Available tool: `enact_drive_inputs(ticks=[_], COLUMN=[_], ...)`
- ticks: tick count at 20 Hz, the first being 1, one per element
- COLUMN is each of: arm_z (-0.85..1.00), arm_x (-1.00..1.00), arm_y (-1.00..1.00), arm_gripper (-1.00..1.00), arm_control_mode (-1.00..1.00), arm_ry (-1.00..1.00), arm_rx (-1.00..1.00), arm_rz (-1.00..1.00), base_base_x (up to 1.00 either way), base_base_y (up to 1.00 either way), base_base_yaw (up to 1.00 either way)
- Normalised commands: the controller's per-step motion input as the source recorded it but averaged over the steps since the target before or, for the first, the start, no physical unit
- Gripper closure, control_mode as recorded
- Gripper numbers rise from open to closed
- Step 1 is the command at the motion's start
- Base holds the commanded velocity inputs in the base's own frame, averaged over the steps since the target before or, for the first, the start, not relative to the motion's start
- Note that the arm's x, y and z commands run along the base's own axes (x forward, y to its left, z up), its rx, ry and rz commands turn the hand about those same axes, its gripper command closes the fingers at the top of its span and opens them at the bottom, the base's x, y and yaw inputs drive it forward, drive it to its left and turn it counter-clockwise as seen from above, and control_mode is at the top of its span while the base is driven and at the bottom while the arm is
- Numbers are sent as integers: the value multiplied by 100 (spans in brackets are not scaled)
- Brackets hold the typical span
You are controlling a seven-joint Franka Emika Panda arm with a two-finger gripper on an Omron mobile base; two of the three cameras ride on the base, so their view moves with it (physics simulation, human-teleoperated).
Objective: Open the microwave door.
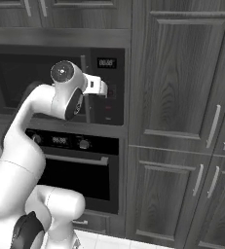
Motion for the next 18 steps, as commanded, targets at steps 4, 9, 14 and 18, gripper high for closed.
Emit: enact_drive_inputs(ticks=[4, 9, 14, 18], arm_z=[-58, -13, 0, 0], arm_x=[23, 39, 45, 38], arm_y=[16, 15, 1, 0], arm_gripper=[-100, -100, -100, -100], arm_control_mode=[-100, -100, -100, -100], arm_ry=[-25, -10, 0, 0], arm_rx=[2, 7, 0, 0], arm_rz=[0, 0, 0, 0], base_base_x=[0, 0, 0, 0], base_base_y=[0, 0, 0, 0], base_base_yaw=[0, 0, 0, 0])
